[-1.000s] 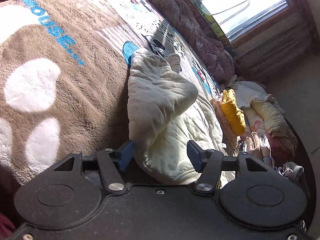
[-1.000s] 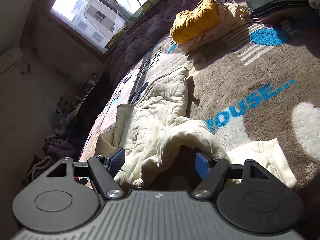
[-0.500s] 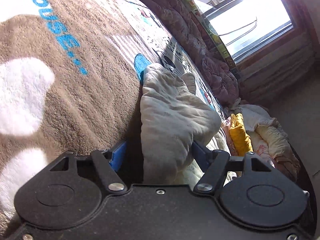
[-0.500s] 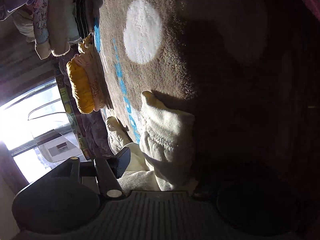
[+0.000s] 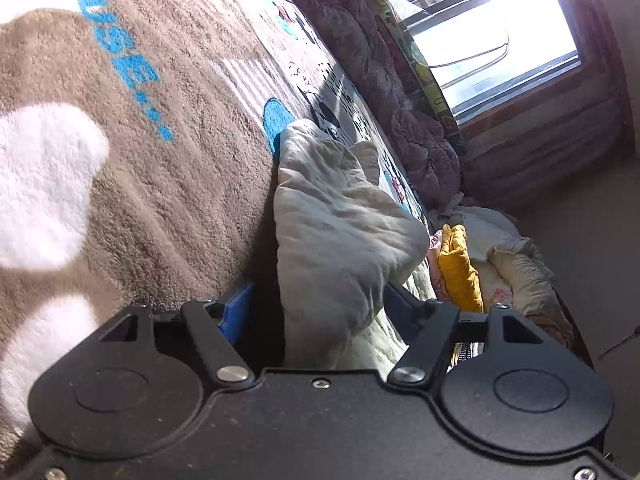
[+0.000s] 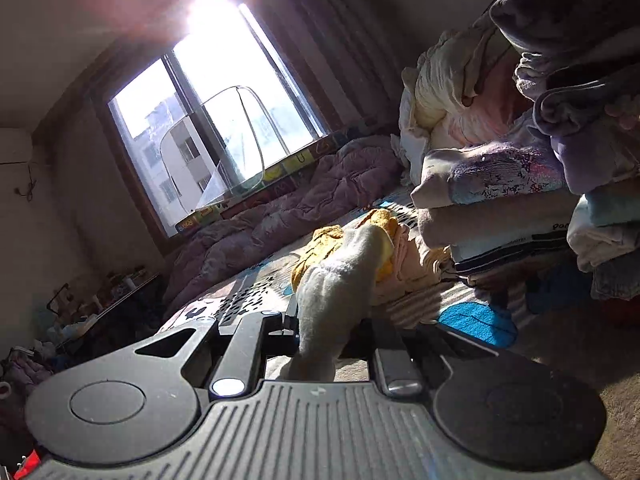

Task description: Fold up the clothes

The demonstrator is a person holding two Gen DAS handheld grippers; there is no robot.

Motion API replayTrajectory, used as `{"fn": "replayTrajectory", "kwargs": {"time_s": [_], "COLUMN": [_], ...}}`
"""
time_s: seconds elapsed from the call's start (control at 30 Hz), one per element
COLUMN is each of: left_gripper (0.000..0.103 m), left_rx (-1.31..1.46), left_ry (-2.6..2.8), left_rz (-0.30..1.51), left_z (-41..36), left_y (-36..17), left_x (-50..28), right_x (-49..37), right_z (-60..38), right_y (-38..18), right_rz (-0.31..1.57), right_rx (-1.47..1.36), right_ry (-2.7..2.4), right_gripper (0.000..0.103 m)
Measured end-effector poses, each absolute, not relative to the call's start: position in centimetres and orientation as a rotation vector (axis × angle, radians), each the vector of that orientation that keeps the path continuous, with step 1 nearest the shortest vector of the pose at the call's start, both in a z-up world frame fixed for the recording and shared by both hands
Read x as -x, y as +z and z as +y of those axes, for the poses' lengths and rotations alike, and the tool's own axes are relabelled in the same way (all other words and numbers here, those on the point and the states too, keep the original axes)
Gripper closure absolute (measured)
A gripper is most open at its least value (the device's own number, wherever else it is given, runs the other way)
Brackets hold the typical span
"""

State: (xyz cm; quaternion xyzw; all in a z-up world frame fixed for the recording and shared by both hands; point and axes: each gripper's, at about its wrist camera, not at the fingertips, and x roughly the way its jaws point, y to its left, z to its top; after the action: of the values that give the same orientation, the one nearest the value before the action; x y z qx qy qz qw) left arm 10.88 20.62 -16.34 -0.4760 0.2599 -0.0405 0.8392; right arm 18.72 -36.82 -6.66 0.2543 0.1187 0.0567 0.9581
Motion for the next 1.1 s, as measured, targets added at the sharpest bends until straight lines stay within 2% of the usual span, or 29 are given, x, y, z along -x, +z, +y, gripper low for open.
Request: {"fn": "replayTrajectory", "kwargs": {"time_s": [0.23,0.27,0.43,0.53,0.7,0.87,0.93,1.1], "left_gripper": [0.034,0.034,0.034,0.034,0.033,0.033,0.033,0.034], "left_rx": [0.998,1.001,1.013,1.001,1.000,1.023,1.035,0.982], "left_ry": [-0.106,-0.108,-0.110,-0.104,-0.086,-0.063,-0.060,-0.032], "left_rz": [0.553,0.553,0.553,0.556,0.556,0.532,0.532,0.563], "left_z": [20.8,20.9,21.1,20.9,20.7,21.4,22.0,23.7], "left_y": [-16.4,-16.5,-16.6,-16.6,-16.4,-16.0,-16.1,-15.6], "left_x": [-10.7,-10.7,-10.7,-11.0,-11.3,-11.3,-11.7,-15.6], "right_x": [-21.8,-21.9,-18.4,-16.8,-15.9,-15.7,-15.0,-14.5], "right_z": [-38.6,-38.8,-37.7,-34.3,-25.6,-20.0,-19.8,-23.2], "right_y": [-12.4,-13.1,-13.3,-12.2,-11.7,-16.4,-16.6,-17.6], "right_rz": [0.437,0.476,0.433,0.381,0.412,0.625,0.640,0.627], "right_rx": [-0.556,-0.560,-0.490,-0.395,-0.203,-0.077,-0.094,-0.363], "right_ry": [-0.062,-0.109,-0.296,-0.172,0.235,0.411,0.423,0.448], "right_gripper": [0.085,0.076,0.056,0.056,0.058,0.057,0.057,0.057]}}
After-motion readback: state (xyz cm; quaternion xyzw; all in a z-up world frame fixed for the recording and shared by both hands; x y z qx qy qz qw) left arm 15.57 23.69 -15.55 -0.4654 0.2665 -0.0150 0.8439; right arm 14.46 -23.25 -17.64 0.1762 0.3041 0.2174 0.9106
